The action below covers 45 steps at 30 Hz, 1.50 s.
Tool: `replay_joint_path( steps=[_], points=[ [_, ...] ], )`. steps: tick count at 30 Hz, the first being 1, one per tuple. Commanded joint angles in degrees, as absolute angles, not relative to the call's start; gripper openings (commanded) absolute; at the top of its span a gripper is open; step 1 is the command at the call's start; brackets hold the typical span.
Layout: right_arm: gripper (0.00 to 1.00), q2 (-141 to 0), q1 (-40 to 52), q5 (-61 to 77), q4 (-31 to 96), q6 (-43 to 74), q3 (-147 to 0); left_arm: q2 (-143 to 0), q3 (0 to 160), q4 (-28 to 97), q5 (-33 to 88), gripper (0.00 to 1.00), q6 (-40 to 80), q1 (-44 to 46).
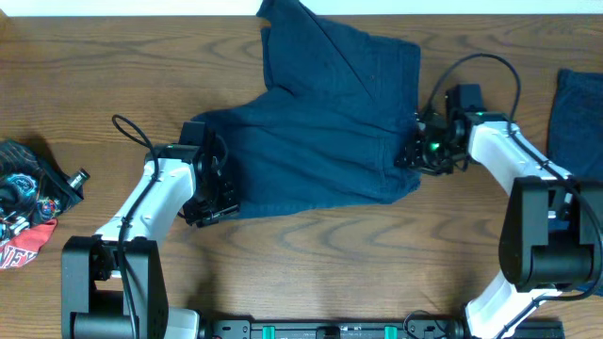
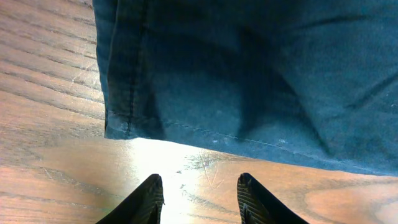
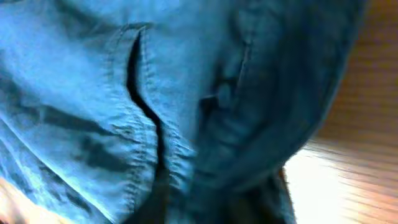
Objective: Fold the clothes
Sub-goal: 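Grasp the navy shorts' left and right edges with both grippers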
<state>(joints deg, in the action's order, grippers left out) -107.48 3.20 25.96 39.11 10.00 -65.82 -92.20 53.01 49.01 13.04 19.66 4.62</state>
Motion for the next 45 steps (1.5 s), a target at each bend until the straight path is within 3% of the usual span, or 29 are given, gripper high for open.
replay_joint_path(
  steps=[1,6,9,11,13,16,26,36,37,38,39,40,41,44,45],
  points=[
    [0.01,-107.2,5.5,24.9,38.8,13.4,-65.6,-92.1,53.2,49.1,12.1,0.44,20.2,4.6],
    [0.01,-107.2,5.7,23.8,39.2,13.9,-65.6,-92.1,53.2,49.1,12.1,0.48,20.1,4.6],
    [0.01,-107.2,5.2,23.8,39.6,13.9,-65.6,-92.1,53.2,49.2,10.7,0.57,20.2,4.6],
    [0.01,-107.2,4.8,23.8,39.9,13.9,-65.6,-92.1,53.2,49.2,9.5,0.71,20.2,4.6],
    [0.01,-107.2,4.4,23.6,40.1,13.6,-65.6,-92.1,53.2,49.2,9.5,0.78,20.2,4.4],
    [0.01,-107.2,3.6,23.4,40.3,13.6,-65.6,-92.2,53.1,48.5,8.3,0.98,20.7,3.8],
    [0.01,-107.2,3.0,23.4,41.0,12.6,-65.6,-95.2,51.9,39.3,8.3,0.98,24.1,2.8],
    [0.01,-107.2,3.0,23.4,41.6,11.9,-65.6,-106.4,51.9,37.7,11.0,1.0,24.7,2.8],
    [0.01,-107.2,3.0,23.4,41.7,11.9,-65.6,-107.2,51.9,37.2,12.0,0.9,24.7,2.8],
    [0.01,-107.2,3.0,23.4,41.8,11.9,-65.6,-107.9,51.9,36.8,13.1,0.72,24.7,2.8],
    [0.01,-107.2,3.0,23.4,41.8,11.9,-65.6,-108.5,51.9,36.2,14.2,0.52,24.7,2.8],
    [0.01,-107.2,3.0,23.4,42.0,11.9,-65.6,-108.9,51.9,35.7,15.1,0.25,24.7,2.8],
    [0.01,-107.2,3.0,23.4,42.0,11.9,-65.6,-109.1,51.9,35.4,15.7,0.06,24.8,2.8],
    [0.01,-107.2,3.0,23.4,42.0,11.9,-65.6,-109.3,51.9,34.6,16.1,0.06,24.7,2.9],
    [0.01,-107.2,3.0,23.4,42.0,11.9,-65.6,-109.3,52.0,34.6,16.1,0.16,24.7,2.9]
  ],
)
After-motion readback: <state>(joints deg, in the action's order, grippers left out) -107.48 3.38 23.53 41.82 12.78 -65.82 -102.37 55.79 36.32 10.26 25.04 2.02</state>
